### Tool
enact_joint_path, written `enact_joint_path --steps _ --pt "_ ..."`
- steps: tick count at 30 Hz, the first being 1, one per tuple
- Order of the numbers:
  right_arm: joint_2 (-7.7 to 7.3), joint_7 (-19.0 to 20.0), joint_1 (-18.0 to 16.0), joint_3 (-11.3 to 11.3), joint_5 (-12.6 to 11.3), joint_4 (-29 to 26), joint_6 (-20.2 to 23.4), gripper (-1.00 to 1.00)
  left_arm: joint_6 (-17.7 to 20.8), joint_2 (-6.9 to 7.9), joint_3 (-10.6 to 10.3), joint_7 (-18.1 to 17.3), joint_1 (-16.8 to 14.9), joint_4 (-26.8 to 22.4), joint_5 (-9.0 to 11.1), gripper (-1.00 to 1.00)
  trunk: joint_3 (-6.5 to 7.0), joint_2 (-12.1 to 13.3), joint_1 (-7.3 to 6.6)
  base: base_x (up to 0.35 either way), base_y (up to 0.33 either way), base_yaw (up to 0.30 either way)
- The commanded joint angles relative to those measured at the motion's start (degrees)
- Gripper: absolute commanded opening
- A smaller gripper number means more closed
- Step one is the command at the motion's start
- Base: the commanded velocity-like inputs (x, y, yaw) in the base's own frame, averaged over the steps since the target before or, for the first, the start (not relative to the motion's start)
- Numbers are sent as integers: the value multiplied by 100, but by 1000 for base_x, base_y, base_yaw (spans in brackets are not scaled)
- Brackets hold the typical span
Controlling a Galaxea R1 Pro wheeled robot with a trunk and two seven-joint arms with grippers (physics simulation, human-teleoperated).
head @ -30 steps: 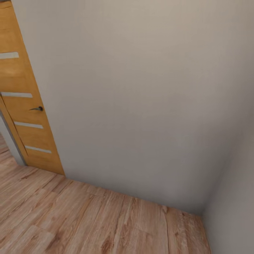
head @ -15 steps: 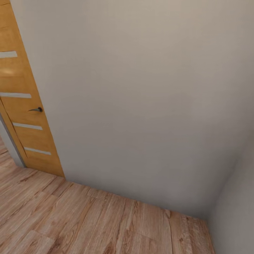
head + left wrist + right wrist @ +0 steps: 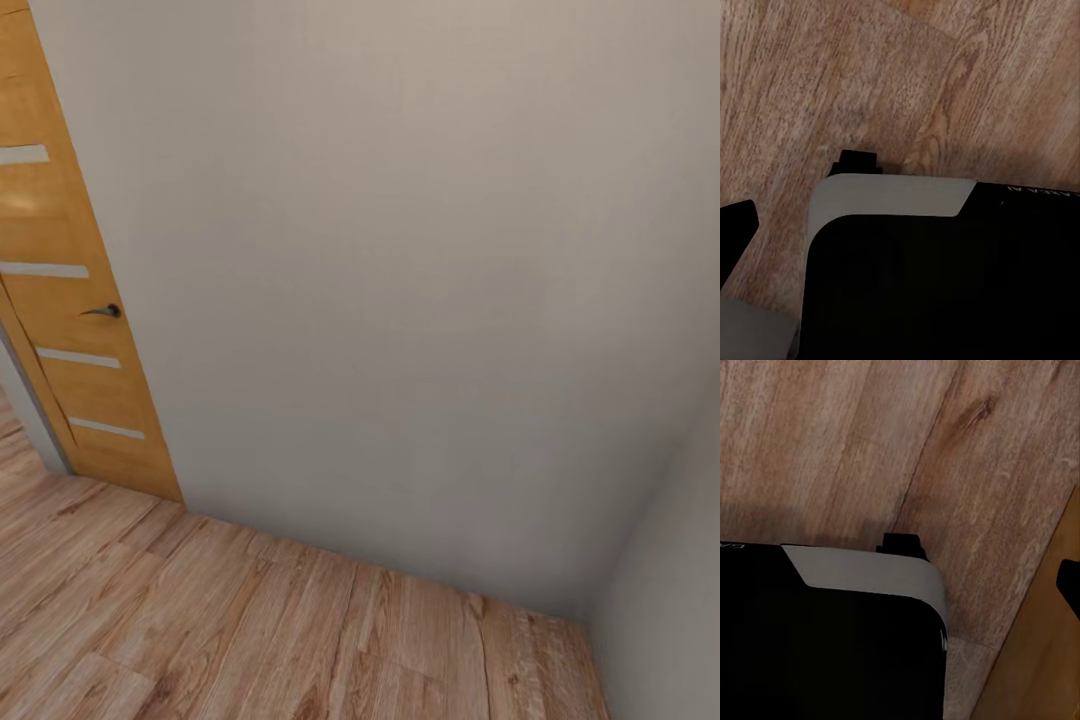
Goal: Move the two storage containers from the living room to the garage. In the garage, place one container on the floor and stack the other container on top of it (either order is fine).
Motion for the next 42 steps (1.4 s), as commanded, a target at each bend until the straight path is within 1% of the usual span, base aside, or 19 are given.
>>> enact_joint_path --steps 1,4,20,31,42 --pt "5 -7 -5 48 -54 17 -31 100 -15 2 -1 -29 -4 8 51 100 -6 -3 0 0 0 0" --pt "8 -7 -3 48 -56 17 -26 100 -15 2 -1 -30 -4 8 51 100 -6 -3 0 0 0 60" --pt "8 -8 -2 48 -57 17 -23 100 -15 -2 3 -29 -5 8 61 100 -6 -3 0 4 -1 267" --pt "8 -8 -4 48 -55 17 -23 100 -15 10 4 -29 -3 8 68 100 -6 -3 0 202 -134 270" --pt "8 -8 -2 48 -52 17 -23 100 -15 9 7 -29 -4 8 68 100 -6 -3 0 13 -6 270"
